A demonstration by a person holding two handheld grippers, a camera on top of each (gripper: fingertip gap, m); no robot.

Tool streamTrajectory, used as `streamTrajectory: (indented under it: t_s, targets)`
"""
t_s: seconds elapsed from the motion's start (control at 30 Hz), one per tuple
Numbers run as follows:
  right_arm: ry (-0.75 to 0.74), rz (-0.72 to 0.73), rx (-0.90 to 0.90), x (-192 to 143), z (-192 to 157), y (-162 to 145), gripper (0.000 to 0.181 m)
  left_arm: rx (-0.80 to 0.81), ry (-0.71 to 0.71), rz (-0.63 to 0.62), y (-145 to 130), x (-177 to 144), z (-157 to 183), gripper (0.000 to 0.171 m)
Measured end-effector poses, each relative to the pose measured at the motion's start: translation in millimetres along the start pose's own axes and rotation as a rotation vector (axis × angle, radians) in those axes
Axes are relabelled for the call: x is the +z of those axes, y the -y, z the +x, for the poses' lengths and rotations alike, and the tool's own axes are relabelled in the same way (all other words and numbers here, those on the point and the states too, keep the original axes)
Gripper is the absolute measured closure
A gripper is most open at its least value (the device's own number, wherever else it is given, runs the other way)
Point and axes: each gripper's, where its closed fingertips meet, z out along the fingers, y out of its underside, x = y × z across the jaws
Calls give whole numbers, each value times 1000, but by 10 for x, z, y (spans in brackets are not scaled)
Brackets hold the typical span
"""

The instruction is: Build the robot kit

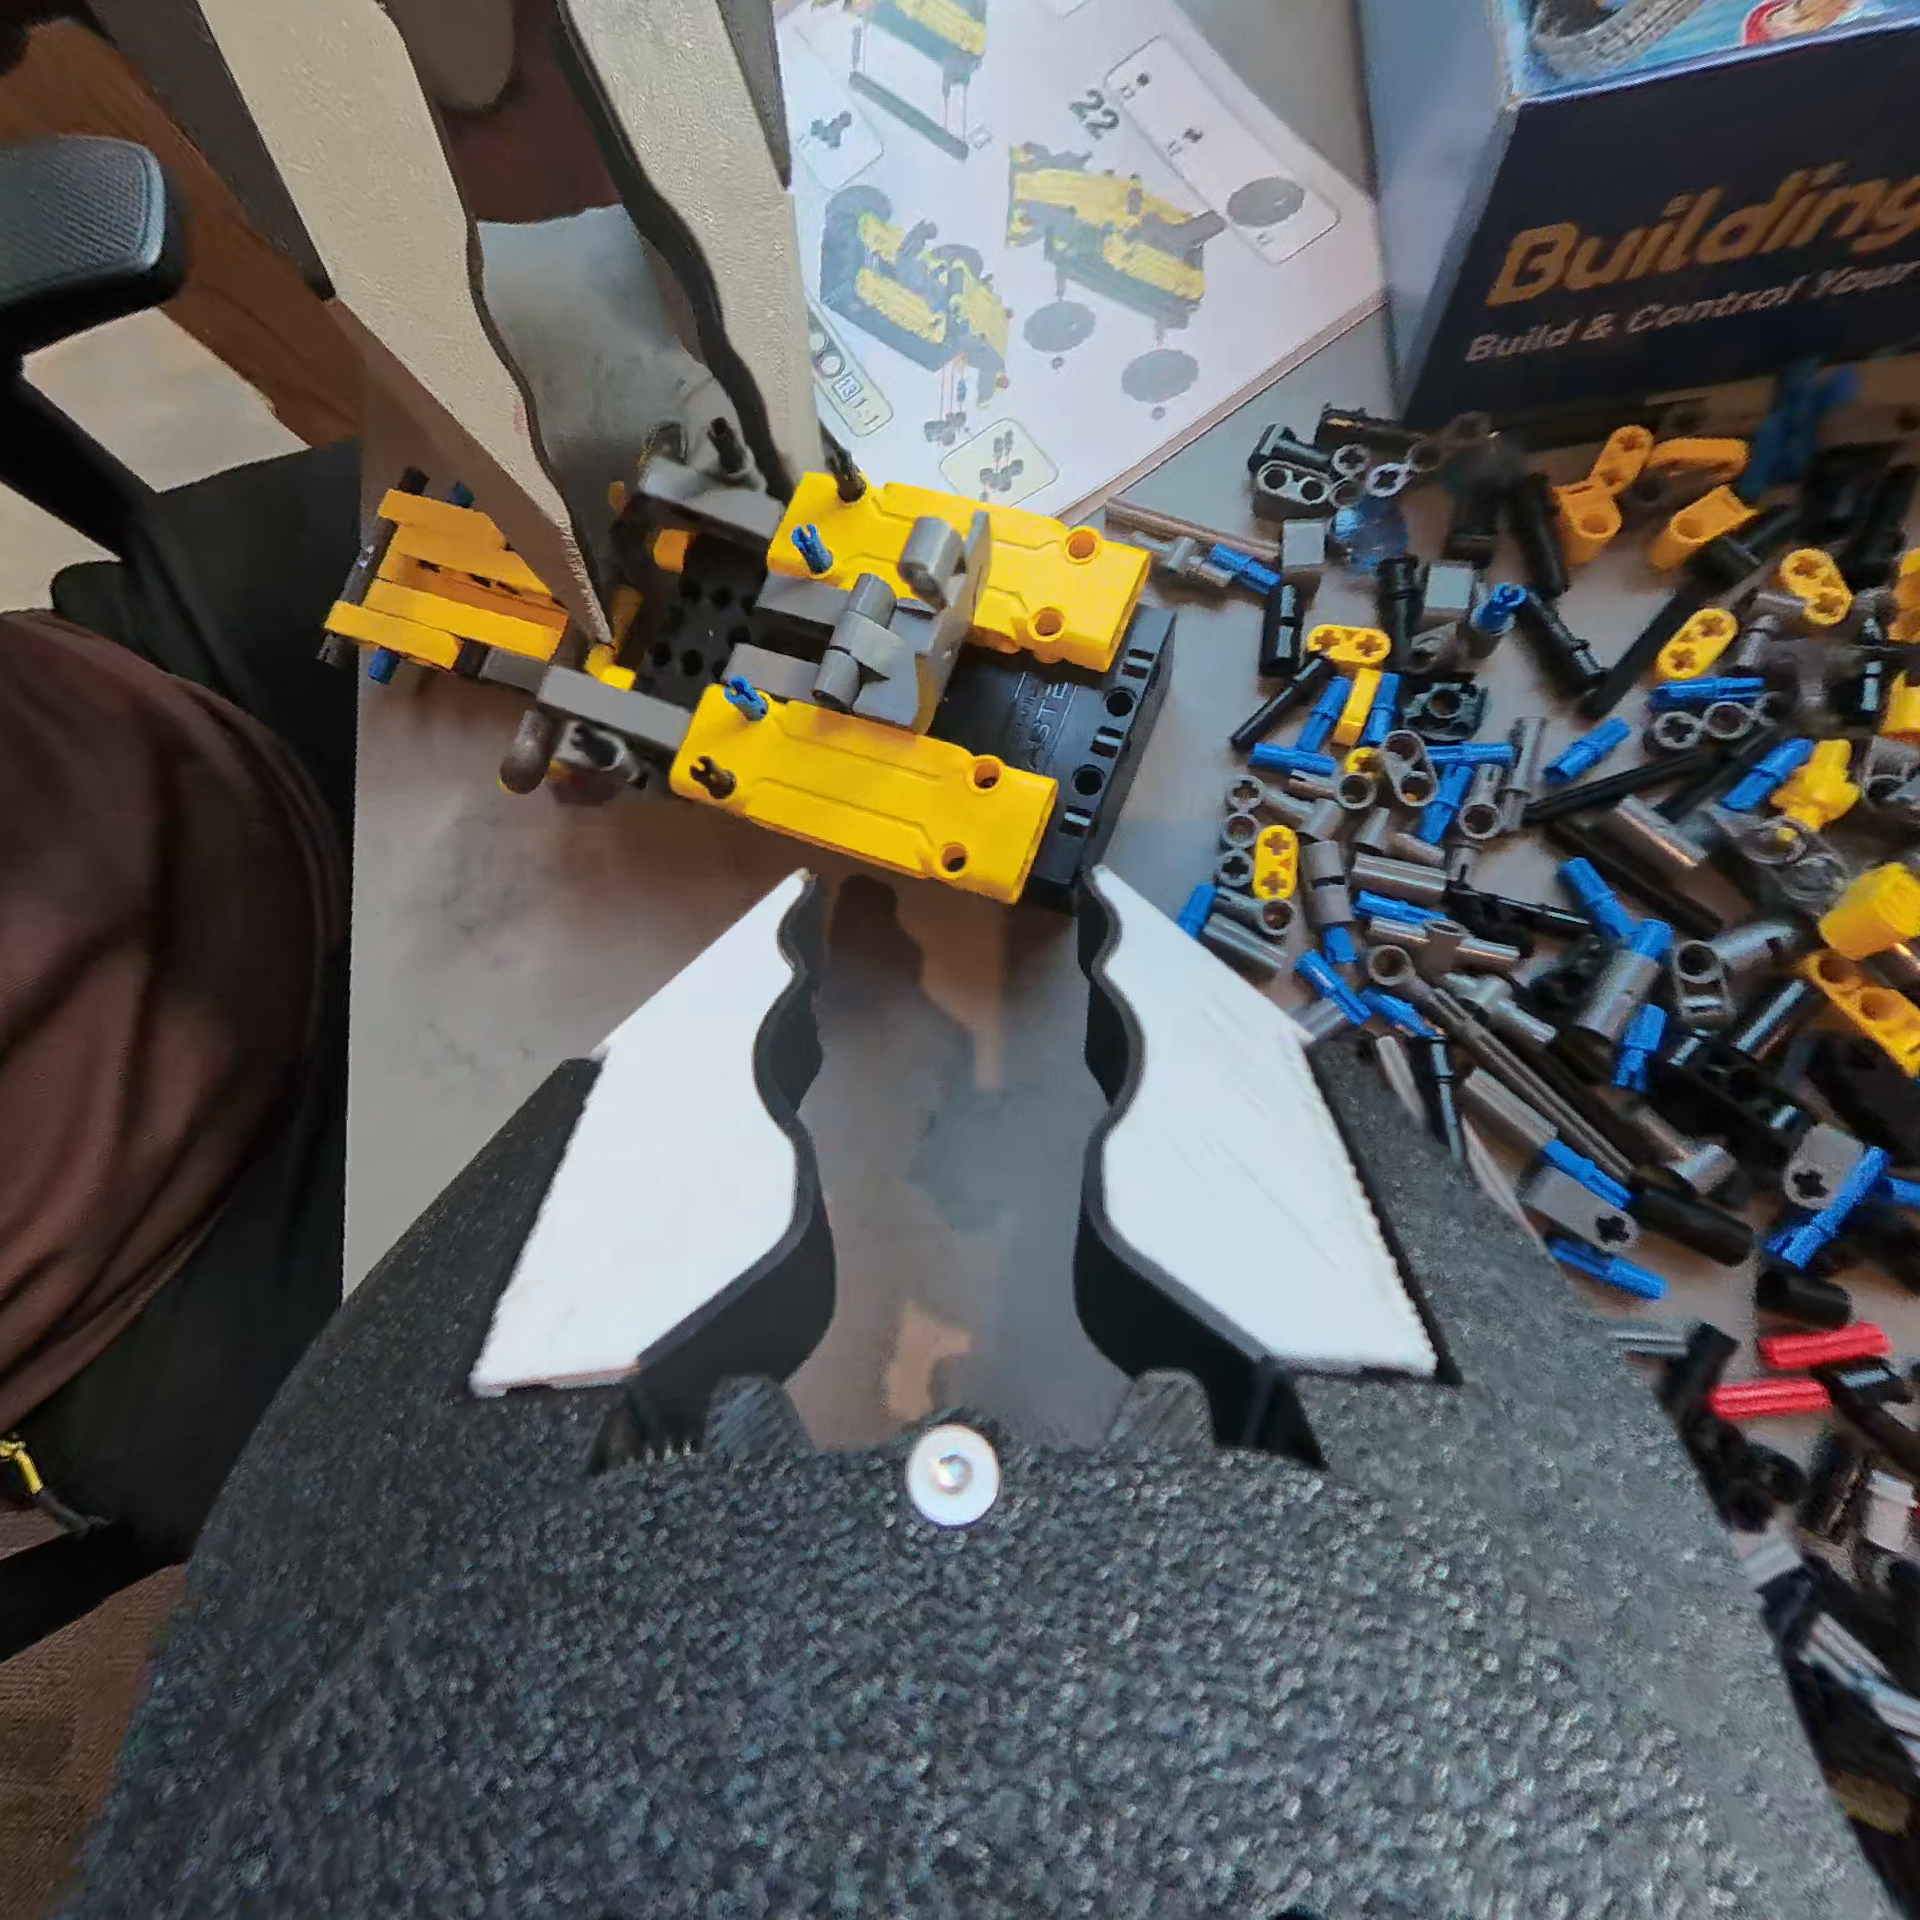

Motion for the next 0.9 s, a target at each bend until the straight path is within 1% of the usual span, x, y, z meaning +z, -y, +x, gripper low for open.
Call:
streamTrajectory:
  t_s: [0.13,0.2,0.37,0.47,0.53,0.6,0.67,0.73,0.77,0.8,0.83,0.9]
  targets:
    - [-90,-11,24,-42,-82,-111,149,42,-13,-17,-28,56,54,137]
    - [-130,-2,45,-83,-158,-184,146,69,-35,-23,-27,109,114,137]
    - [-277,-11,113,-287,-268,-457,148,139,-102,-52,96,293,266,139]
    - [-331,7,186,-436,-304,-616,150,178,-102,-85,179,396,294,141]
    - [-364,26,205,-531,-327,-694,150,190,-69,-91,210,360,247,133]
    - [-379,49,214,-612,-374,-740,149,178,-19,-48,252,211,196,130]
    - [-394,80,221,-673,-413,-747,149,140,71,-8,243,-4,158,120]
    - [-374,126,215,-671,-500,-681,149,149,193,49,240,-203,220,125]
    - [-355,148,208,-642,-557,-635,149,156,204,99,266,-240,354,131]
    - [-342,163,199,-600,-603,-596,149,148,183,148,300,-223,517,136]
    - [-334,174,187,-552,-639,-560,150,132,159,167,311,-162,656,139]
    - [-320,182,154,-447,-707,-505,150,135,178,144,290,-6,746,138]
